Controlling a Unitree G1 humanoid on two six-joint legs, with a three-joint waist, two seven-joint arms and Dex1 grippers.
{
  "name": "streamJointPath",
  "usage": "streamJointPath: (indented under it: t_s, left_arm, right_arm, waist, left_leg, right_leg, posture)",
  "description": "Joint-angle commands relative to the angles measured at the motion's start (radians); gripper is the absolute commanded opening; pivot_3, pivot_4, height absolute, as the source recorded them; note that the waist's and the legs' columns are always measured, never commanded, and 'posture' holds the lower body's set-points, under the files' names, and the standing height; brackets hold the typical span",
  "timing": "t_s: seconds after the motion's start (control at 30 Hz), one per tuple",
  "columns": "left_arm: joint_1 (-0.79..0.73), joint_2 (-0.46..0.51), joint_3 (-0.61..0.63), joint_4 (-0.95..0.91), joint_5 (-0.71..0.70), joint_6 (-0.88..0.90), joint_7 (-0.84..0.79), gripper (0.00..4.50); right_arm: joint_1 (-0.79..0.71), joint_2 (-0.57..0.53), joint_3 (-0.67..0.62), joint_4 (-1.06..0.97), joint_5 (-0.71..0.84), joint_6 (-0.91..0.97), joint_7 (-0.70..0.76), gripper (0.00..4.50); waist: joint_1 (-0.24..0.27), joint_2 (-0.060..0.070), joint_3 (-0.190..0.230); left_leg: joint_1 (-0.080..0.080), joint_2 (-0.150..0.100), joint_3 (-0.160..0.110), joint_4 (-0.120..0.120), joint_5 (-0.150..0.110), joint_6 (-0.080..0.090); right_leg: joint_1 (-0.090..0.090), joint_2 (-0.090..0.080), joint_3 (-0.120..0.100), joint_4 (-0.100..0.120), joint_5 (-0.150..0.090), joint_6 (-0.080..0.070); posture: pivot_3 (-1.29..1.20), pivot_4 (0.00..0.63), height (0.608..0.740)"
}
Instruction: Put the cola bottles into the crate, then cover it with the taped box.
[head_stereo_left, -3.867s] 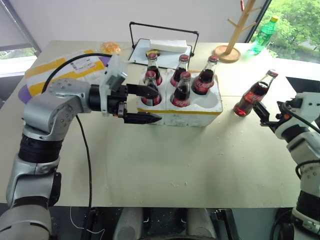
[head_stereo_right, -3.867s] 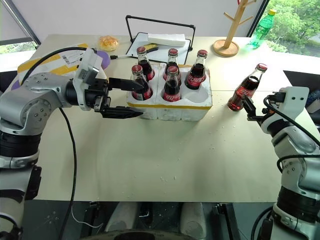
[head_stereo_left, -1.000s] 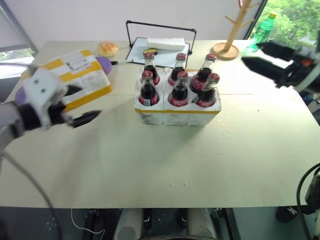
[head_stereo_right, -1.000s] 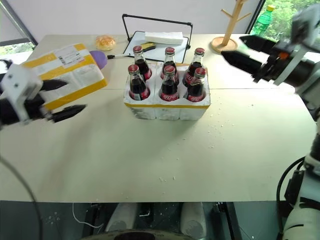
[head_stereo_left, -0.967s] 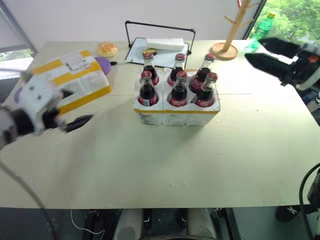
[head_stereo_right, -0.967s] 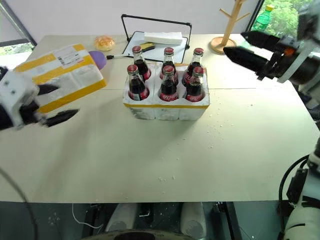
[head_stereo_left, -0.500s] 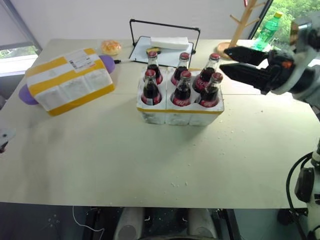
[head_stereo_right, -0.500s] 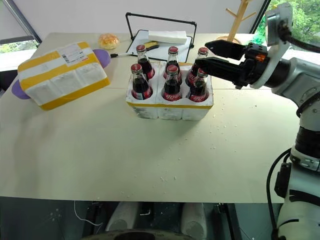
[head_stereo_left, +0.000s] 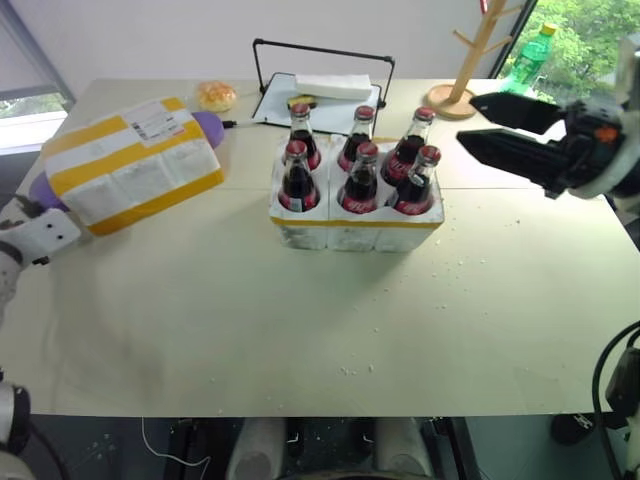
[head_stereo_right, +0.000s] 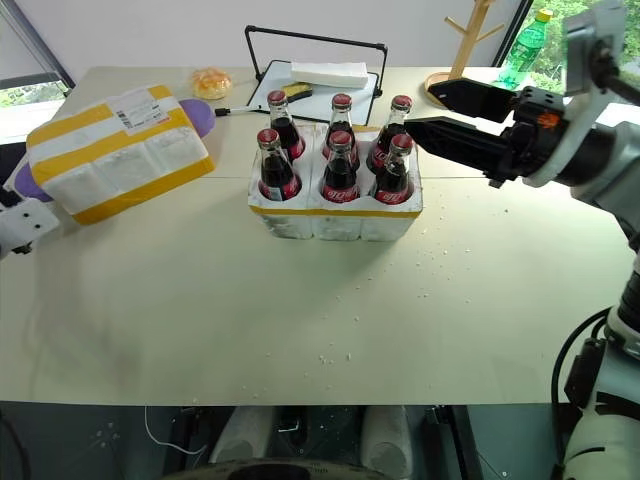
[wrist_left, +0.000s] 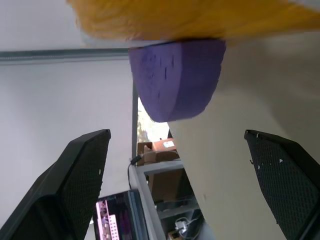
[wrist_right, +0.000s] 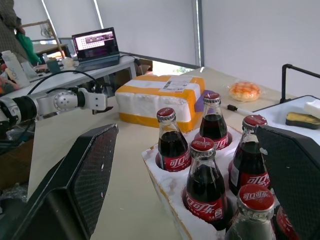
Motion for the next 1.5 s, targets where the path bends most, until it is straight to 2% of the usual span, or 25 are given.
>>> streamJointPath:
  t_s: [0.03, 0.27, 0.33, 0.4, 0.5, 1.17, 1.27, 1.3, 1.5]
  left_arm:
    - [-0.069, 0.000, -0.052, 0.067, 0.028, -0.015, 0.036, 4.50]
    - [-0.154, -0.039, -0.143, 0.137, 0.056, -0.001, 0.069, 4.50]
    - [-0.164, -0.044, -0.144, 0.148, 0.042, 0.005, 0.061, 3.96]
    - [-0.169, -0.046, -0.143, 0.153, 0.031, 0.009, 0.059, 3.22]
    - [-0.172, -0.045, -0.145, 0.155, 0.023, 0.016, 0.057, 1.62]
    - [-0.117, 0.004, -0.142, 0.103, -0.014, -0.056, 0.047, 1.62]
    - [-0.116, 0.004, -0.136, 0.101, -0.025, -0.056, 0.047, 0.81]
    - [-0.115, 0.004, -0.137, 0.097, -0.027, -0.057, 0.048, 0.38]
    - [-0.050, 0.017, -0.102, 0.026, -0.074, -0.093, 0.057, 0.38]
  right_arm:
    - [0.013, -0.042, -0.073, -0.051, 0.047, 0.005, -0.026, 4.47]
    - [0.061, -0.085, -0.118, -0.083, 0.103, 0.012, -0.062, 4.47]
    - [0.071, -0.093, -0.126, -0.083, 0.111, 0.008, -0.071, 4.50]
    - [0.080, -0.100, -0.132, -0.082, 0.118, 0.006, -0.079, 4.50]
    - [0.088, -0.105, -0.134, -0.081, 0.129, 0.002, -0.090, 4.50]
    - [0.053, -0.095, -0.053, -0.017, 0.095, -0.051, -0.067, 4.50]
    - [0.040, -0.093, -0.036, -0.007, 0.086, -0.058, -0.059, 4.50]
    - [0.038, -0.092, -0.032, -0.005, 0.084, -0.060, -0.055, 4.50]
    - [0.036, -0.081, -0.012, -0.003, 0.076, -0.070, -0.045, 4.50]
  waist:
    - [0.000, -0.002, -0.001]
    - [0.000, -0.005, -0.002]
    - [-0.001, -0.006, -0.002]
    - [-0.001, -0.006, -0.002]
    - [-0.001, -0.006, -0.002]
    - [-0.001, -0.008, -0.003]
    - [-0.001, -0.008, -0.003]
    - [-0.001, -0.008, -0.003]
    - [-0.001, -0.008, -0.003]
  left_leg:
    - [0.000, 0.000, 0.000, 0.000, 0.000, 0.000]
    - [0.000, 0.001, -0.001, 0.000, 0.000, 0.000]
    - [0.000, 0.001, -0.001, 0.000, 0.000, 0.000]
    - [0.000, 0.001, -0.001, 0.000, 0.000, 0.001]
    - [0.000, 0.001, -0.001, 0.000, 0.000, 0.001]
    - [0.000, 0.001, -0.001, 0.001, -0.001, 0.001]
    - [0.000, 0.001, -0.001, 0.001, -0.001, 0.001]
    - [0.000, 0.001, -0.001, 0.001, 0.000, 0.001]
    - [0.000, 0.001, 0.000, 0.001, 0.000, 0.001]
  right_leg:
    - [0.000, 0.000, 0.000, 0.000, 0.000, 0.000]
    - [0.000, 0.000, 0.000, -0.001, 0.000, 0.000]
    - [0.000, 0.000, 0.000, -0.001, 0.000, 0.000]
    - [0.000, 0.000, 0.000, -0.001, 0.000, 0.000]
    - [0.000, 0.000, 0.000, -0.001, 0.000, 0.000]
    - [-0.001, -0.001, 0.000, -0.002, 0.000, 0.000]
    - [-0.001, -0.001, 0.000, -0.002, 0.000, 0.000]
    - [-0.001, -0.001, 0.000, -0.002, 0.000, 0.000]
    - [-0.001, -0.001, 0.000, -0.001, 0.000, 0.000]
  posture:
    - [0.00, 0.150, 0.740]
    - [0.00, 0.150, 0.740]
    - [0.00, 0.150, 0.740]
    - [0.00, 0.150, 0.740]
    - [0.00, 0.150, 0.740]
    - [0.00, 0.150, 0.740]
    - [0.00, 0.150, 0.740]
    - [0.00, 0.150, 0.740]
    - [0.00, 0.150, 0.740]
